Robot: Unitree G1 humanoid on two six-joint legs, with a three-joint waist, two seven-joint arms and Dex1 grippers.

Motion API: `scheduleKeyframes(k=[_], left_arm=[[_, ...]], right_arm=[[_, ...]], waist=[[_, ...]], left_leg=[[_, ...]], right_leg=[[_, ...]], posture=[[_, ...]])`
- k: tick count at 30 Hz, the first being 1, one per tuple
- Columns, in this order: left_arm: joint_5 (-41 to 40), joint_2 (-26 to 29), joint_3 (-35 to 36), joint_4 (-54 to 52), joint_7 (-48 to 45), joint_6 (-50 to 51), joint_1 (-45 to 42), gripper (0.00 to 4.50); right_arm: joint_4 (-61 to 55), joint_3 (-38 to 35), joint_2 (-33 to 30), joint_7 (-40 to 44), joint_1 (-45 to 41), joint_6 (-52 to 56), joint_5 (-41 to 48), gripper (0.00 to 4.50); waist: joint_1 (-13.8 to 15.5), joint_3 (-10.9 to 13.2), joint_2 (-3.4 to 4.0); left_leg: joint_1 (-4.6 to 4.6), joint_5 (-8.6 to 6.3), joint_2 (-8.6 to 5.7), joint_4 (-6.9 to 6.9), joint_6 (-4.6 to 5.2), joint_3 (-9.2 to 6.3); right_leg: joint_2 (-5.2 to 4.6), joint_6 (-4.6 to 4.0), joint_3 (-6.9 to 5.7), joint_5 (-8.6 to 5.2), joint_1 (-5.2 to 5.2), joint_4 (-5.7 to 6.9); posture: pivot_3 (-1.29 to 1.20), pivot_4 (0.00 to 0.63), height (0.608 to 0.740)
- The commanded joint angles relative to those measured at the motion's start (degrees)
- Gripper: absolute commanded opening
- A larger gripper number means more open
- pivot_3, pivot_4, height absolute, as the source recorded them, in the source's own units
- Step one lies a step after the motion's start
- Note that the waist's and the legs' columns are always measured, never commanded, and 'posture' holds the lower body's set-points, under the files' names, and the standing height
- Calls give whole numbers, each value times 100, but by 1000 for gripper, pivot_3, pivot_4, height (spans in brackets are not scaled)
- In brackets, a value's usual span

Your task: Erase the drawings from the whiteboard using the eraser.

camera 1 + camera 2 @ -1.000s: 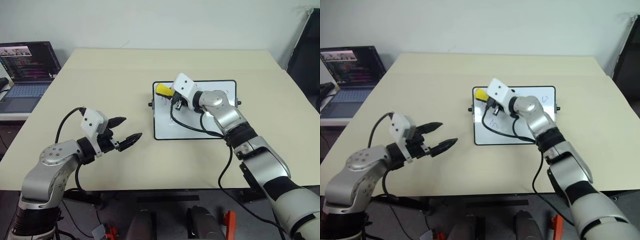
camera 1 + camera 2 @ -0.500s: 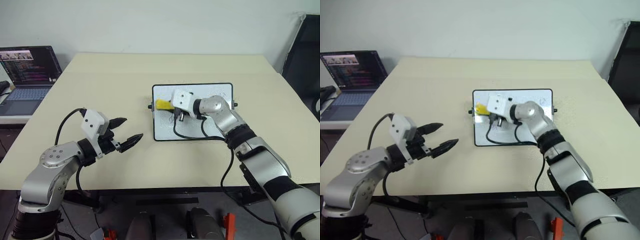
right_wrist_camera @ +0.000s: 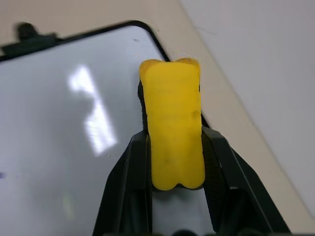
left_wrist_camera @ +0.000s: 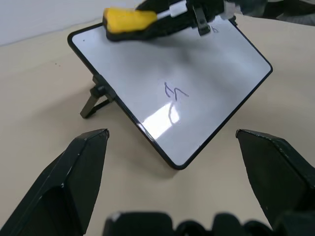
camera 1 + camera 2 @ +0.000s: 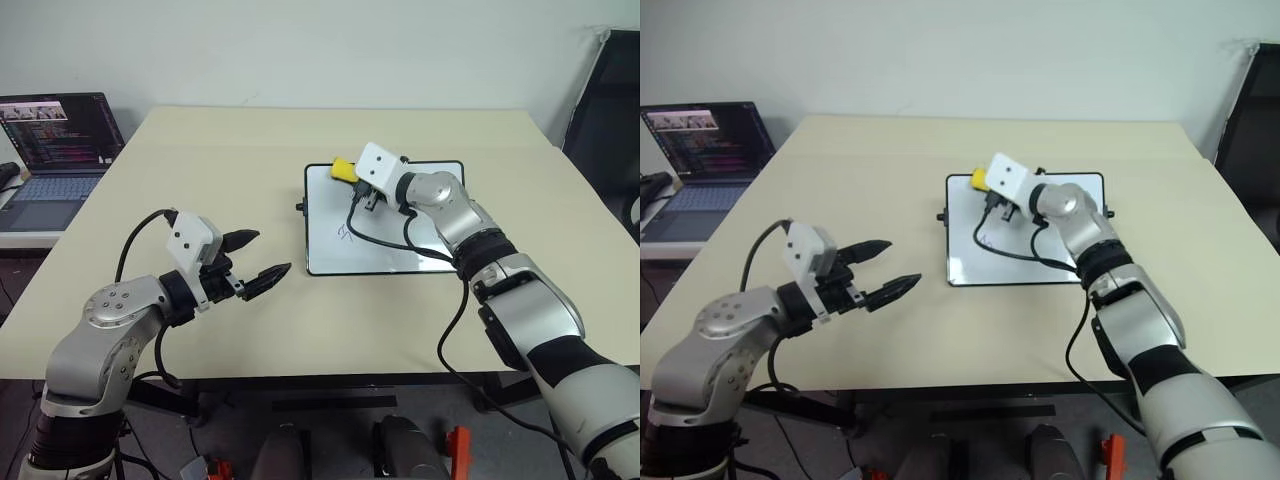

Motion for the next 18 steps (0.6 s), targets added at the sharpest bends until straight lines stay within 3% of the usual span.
scheduleKeyframes(k=[1, 12, 16, 18], left_arm=[[-22, -11, -12, -16, -40, -65, -139, 4500], [63, -72, -159, 245, -162, -196, -342, 4500], [111, -60, -244, 431, -292, -299, -487, 4500], [137, -23, -269, 532, -369, -346, -585, 4500]], right_arm=[[137, 11, -32, 118, 111, 53, -138, 983], [-1454, 302, -131, 1723, 1216, 294, -55, 982], [-2059, -208, -393, 1665, 1261, 568, 235, 981], [-2793, -711, -564, 1932, 1297, 1024, 849, 979]], waist=[[-3, 0, 0], [-77, -5, -8], [-55, -4, -8], [1, 5, -6]], left_leg=[[0, 0, 0, -6, 0, 0], [22, 0, 5, -54, 0, 2], [19, 0, 4, -53, 0, 0], [7, 0, 3, -53, 0, -2]], right_leg=[[0, -1, 0, -1, 0, -4], [4, 25, -1, -7, -1, -8], [4, 23, -4, -8, -1, -9], [3, 19, -6, -7, -9, -12]], posture=[[0, 150, 740], [0, 150, 740], [0, 150, 740], [0, 150, 740]])
